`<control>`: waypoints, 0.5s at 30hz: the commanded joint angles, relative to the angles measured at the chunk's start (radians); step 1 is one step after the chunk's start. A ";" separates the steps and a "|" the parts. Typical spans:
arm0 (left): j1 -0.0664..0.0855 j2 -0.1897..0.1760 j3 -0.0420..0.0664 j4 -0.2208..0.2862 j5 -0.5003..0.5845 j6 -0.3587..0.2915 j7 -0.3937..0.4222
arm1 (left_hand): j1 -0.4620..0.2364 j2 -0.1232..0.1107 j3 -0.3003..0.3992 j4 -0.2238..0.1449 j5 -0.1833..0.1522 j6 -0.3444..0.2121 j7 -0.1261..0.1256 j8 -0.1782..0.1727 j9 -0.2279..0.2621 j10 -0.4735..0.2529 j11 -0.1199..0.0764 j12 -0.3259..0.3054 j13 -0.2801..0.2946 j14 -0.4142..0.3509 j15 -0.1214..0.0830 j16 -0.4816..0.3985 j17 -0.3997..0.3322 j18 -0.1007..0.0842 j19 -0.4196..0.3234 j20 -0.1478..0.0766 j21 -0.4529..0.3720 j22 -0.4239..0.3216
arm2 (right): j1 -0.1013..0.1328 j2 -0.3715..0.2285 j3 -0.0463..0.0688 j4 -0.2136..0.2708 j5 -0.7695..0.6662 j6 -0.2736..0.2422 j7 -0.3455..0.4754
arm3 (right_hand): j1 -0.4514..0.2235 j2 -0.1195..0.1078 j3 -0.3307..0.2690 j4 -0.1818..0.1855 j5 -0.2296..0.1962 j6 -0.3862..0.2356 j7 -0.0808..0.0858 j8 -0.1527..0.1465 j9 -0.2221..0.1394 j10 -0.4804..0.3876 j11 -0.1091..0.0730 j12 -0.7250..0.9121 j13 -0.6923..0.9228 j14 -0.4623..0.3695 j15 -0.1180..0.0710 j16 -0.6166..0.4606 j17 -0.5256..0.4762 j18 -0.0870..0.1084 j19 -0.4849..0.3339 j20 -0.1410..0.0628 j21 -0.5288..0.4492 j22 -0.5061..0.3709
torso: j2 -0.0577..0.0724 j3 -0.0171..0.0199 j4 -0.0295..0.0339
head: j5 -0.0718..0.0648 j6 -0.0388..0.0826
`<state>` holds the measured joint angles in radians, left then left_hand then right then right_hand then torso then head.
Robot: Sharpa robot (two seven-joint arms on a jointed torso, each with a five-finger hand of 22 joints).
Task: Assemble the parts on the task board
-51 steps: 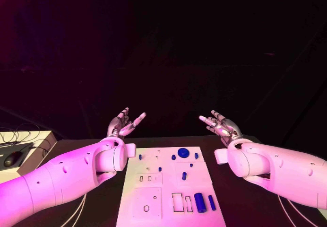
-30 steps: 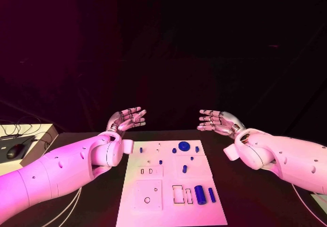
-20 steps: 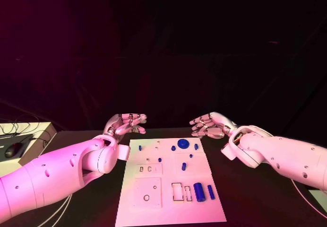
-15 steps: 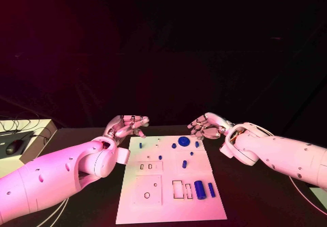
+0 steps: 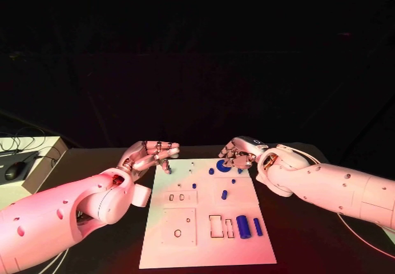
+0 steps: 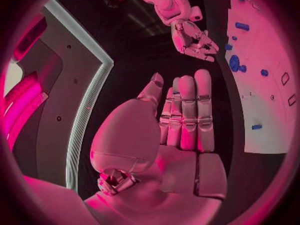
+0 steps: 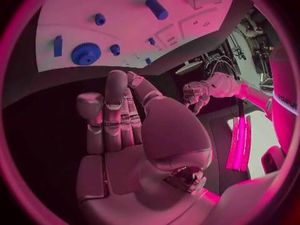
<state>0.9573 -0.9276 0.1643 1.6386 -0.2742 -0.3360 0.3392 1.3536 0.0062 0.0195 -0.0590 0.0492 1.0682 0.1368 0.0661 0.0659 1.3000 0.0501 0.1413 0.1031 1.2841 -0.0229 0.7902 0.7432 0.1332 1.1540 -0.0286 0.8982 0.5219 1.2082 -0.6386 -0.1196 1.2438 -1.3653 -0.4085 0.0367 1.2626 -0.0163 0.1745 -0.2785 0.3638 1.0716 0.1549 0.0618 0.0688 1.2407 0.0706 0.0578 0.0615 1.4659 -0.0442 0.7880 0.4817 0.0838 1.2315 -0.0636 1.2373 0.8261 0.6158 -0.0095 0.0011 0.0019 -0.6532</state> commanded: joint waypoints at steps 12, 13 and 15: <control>-0.003 -0.040 0.019 0.063 -0.033 0.041 -0.018 | -0.017 0.004 -0.008 -0.014 0.001 -0.017 0.003 0.002 0.000 -0.052 0.015 0.003 -0.027 -0.023 0.017 -0.037 0.007 0.038 -0.028 0.019 0.029 0.031 | 0.017 0.047 0.004 -0.021 -0.231 0.047 -0.126 | -0.022 -0.063 0.035 0.039 -0.034 -0.025 -0.008 0.001 0.001 -0.090 0.021 0.002 -0.002 -0.018 0.023 0.120 0.037 0.021 0.054 0.029 0.054 0.177 | 0.050 -0.0084 0.0261 | -0.012 0.004; -0.003 -0.041 0.020 0.064 -0.033 0.040 -0.019 | -0.017 0.004 -0.009 -0.014 0.001 -0.017 0.003 0.002 0.001 -0.052 0.016 0.002 -0.030 -0.023 0.018 -0.041 0.005 0.039 -0.029 0.020 0.029 0.032 | 0.017 0.048 0.003 -0.019 -0.237 0.051 -0.127 | -0.018 -0.066 0.028 0.045 -0.037 -0.028 -0.009 0.001 0.001 -0.092 0.021 0.001 -0.002 -0.019 0.024 0.125 0.035 0.022 0.056 0.030 0.053 0.185 | 0.052 -0.0084 0.0268 | -0.013 0.004; -0.003 -0.044 0.021 0.066 -0.033 0.039 -0.019 | -0.018 0.004 -0.009 -0.014 0.001 -0.018 0.004 0.002 0.000 -0.055 0.017 0.000 -0.033 -0.022 0.019 -0.045 0.003 0.040 -0.030 0.021 0.030 0.033 | 0.017 0.049 0.003 -0.016 -0.247 0.057 -0.131 | -0.006 -0.071 0.010 0.063 -0.041 -0.031 -0.009 0.001 0.001 -0.099 0.023 0.002 -0.002 -0.024 0.025 0.134 0.028 0.023 0.056 0.032 0.043 0.198 | 0.055 -0.0082 0.0274 | -0.015 0.005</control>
<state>0.9552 -0.9711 0.1841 1.7011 -0.2969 -0.3166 0.3200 1.3467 0.0098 0.0113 -0.0678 0.0492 1.0578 0.1405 0.0661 0.0659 1.2541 0.0680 0.1478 0.0713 1.2664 -0.0052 0.7493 0.7472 0.1549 1.1324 -0.0069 0.9246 0.5540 1.2241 -0.5905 -0.1168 1.2254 -1.5488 -0.3808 -0.0637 1.2540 -0.0857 0.1872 -0.2211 0.3263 1.0467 0.1461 0.0618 0.0706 1.1479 0.0934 0.0577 0.0598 1.4468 -0.0192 0.9194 0.5125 0.1076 1.2826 -0.0337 1.2855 1.0214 0.6627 -0.0174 0.0245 -0.0113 -0.6491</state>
